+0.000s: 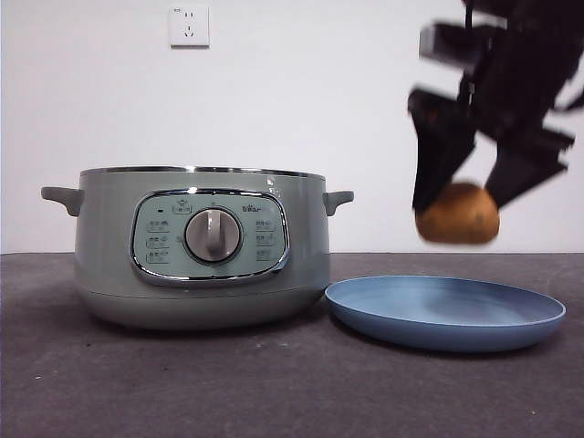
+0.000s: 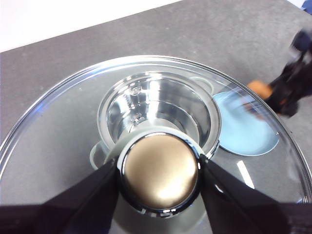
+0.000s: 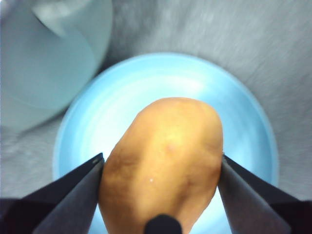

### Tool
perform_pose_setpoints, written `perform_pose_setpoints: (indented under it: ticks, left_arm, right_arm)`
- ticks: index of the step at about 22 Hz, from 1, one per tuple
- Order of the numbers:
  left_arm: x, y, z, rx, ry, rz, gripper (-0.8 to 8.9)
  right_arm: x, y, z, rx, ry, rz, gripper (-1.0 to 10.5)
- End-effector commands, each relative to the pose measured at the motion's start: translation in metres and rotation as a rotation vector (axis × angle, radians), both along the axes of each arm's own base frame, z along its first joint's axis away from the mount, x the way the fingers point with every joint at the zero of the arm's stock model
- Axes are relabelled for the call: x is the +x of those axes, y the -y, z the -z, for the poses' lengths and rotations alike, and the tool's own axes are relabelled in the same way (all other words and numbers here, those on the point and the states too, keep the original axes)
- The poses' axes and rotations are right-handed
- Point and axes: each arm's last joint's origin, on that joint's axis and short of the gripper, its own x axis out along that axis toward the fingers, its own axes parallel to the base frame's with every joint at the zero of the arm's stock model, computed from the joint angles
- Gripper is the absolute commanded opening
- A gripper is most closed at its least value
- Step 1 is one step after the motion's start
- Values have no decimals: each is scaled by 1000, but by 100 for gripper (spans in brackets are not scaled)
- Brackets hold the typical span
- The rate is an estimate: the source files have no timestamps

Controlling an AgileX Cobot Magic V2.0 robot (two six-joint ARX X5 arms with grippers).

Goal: Take the potato out from the steamer,put the potato on the plate,close the lid

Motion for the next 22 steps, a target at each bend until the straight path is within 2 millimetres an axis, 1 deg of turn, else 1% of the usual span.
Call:
perform_pose_setpoints:
  ticks: [1,9,11,15,16,17,19,21,22]
  left_arm:
    - [-3,-1,-8,-10,71,12,-9]
    - [0,0,-8,-9,67,13,-9]
    - [1,0,-8,-8,64,13,-9]
    - [1,0,-8,-10,72,13,-9]
    - [2,0,-9,-11,77,13,-9]
    - [2,1,-9,-12,80,13,-9]
    - [6,2,-9,-13,78,17,-9]
    - [11,3,-7,-23,64,37,-9]
    - [14,4,-6,-26,57,47,-9]
  right_arm:
    - [2,-1,19,4,-17,12,-14]
    - [16,-7,49,-9,-50,11,-13]
    - [17,-7,53,-13,-60,12,-13]
    - [17,-7,54,-15,-71,16,2]
    - [17,-7,54,-12,-75,23,27]
    - [17,-7,55,-7,-81,33,77]
    - [17,-6,55,-8,-88,40,226]
    - [16,-5,55,-11,-96,43,418]
    - [16,-5,55,-12,-100,44,495]
